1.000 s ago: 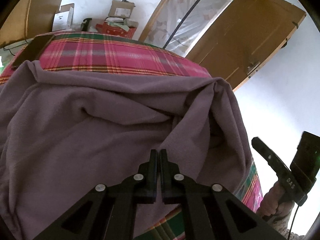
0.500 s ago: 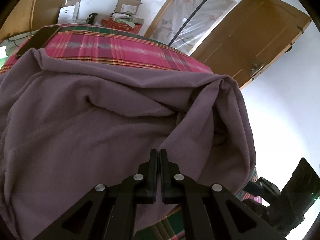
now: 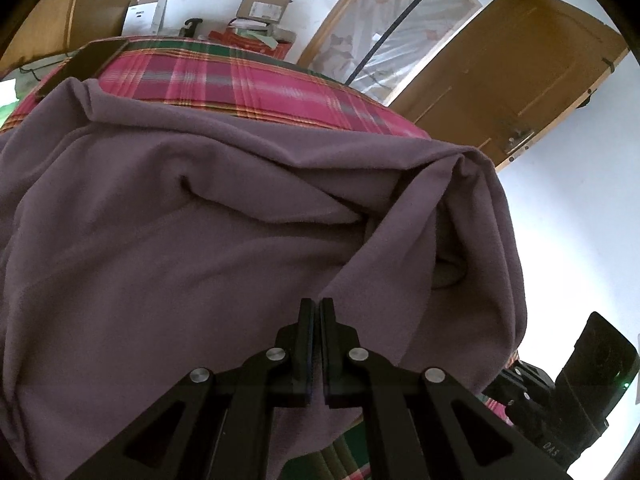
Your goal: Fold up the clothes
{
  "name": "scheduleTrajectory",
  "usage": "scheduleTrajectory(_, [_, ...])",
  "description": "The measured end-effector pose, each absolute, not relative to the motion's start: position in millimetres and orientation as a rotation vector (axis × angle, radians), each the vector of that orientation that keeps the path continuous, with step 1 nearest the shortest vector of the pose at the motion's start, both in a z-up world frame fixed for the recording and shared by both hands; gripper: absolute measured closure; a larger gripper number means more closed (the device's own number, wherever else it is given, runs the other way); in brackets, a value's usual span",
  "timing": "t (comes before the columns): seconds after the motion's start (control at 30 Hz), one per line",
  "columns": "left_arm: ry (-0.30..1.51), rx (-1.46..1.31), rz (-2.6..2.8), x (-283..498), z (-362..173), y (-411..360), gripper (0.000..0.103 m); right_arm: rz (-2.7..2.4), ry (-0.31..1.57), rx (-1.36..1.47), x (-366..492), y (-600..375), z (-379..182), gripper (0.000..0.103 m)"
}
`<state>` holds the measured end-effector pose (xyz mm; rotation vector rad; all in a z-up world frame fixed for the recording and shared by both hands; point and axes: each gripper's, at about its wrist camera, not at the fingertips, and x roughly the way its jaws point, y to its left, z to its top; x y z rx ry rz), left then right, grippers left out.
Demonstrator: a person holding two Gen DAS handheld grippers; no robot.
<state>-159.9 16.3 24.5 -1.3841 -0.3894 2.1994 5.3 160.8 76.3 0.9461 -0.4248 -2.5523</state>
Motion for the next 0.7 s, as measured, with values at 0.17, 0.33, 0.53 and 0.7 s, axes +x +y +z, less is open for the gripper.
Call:
scheduleTrajectory(0.17, [-0.397,-1.388,2.191,-160.0,24.0,16.3,0.1,-2.523,-0.417,0.963,-1.8,152.9,75.2,0.087])
scheduleTrajectory(0.33, [-0.362,-1.392,2.168,-158.7,23.0,21.9,0.098,-2.589,-0.387,0.934,-1.3,154.3,80.5,0.1])
scheduleTrajectory(0.53, [-0.316,-1.391,2.156,-153.7,23.6,29.9,0.093,-2.718,-0.31,0.882,4.0,164.9,98.5,0.1])
scheduleTrajectory(0.7, [-0.326,-1.371,2.174,-153.0,28.3,25.7,0.1,-2.819,-0.239,0.831,3.2,177.2,117.1,0.1])
